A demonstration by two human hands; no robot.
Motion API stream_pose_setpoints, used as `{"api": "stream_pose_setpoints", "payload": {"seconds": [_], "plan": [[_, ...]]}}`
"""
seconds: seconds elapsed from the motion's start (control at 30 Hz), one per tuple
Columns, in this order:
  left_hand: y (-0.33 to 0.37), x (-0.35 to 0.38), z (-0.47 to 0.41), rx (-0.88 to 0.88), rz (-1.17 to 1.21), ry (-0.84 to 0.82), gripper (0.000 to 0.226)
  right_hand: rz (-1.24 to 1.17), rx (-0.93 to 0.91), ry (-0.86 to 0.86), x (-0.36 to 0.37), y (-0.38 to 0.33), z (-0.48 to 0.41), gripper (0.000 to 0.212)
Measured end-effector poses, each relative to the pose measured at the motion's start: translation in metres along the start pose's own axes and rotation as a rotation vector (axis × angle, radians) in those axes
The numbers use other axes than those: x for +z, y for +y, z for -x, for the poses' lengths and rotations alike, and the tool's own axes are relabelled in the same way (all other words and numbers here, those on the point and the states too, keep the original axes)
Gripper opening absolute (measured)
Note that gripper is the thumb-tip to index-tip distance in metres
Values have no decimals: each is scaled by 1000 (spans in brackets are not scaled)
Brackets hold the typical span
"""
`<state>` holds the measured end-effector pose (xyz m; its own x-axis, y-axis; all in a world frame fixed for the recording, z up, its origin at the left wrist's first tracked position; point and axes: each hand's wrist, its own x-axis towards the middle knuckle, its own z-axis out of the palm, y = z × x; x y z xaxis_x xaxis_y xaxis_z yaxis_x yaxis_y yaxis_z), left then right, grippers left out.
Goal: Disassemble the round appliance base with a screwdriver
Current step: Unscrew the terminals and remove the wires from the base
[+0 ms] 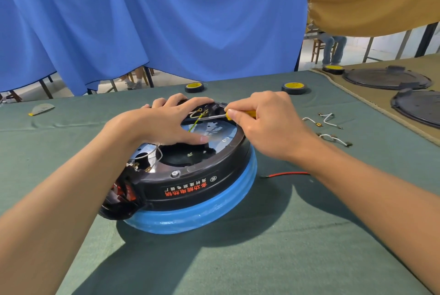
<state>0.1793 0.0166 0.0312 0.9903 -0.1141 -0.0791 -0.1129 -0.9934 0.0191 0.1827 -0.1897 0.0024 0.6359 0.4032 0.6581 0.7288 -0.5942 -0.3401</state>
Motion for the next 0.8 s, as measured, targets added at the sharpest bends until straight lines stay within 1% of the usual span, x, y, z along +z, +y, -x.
{"api": "stream_pose_setpoints", "payload": {"seconds": [0.13,0.23,0.53,0.8], "plan": [[0,1,0,1,-8,14,76,55,-1,55,-5,-1,4,30],[-1,1,-1,5,-13,11,77,93,16,58,-7,-6,6,35],[-4,3,-4,9,-12,15,77,172,50,61,-5,-6,11,30],[-3,4,-5,9,-41,12,78,185,45,69,0,-9,11,29]]}}
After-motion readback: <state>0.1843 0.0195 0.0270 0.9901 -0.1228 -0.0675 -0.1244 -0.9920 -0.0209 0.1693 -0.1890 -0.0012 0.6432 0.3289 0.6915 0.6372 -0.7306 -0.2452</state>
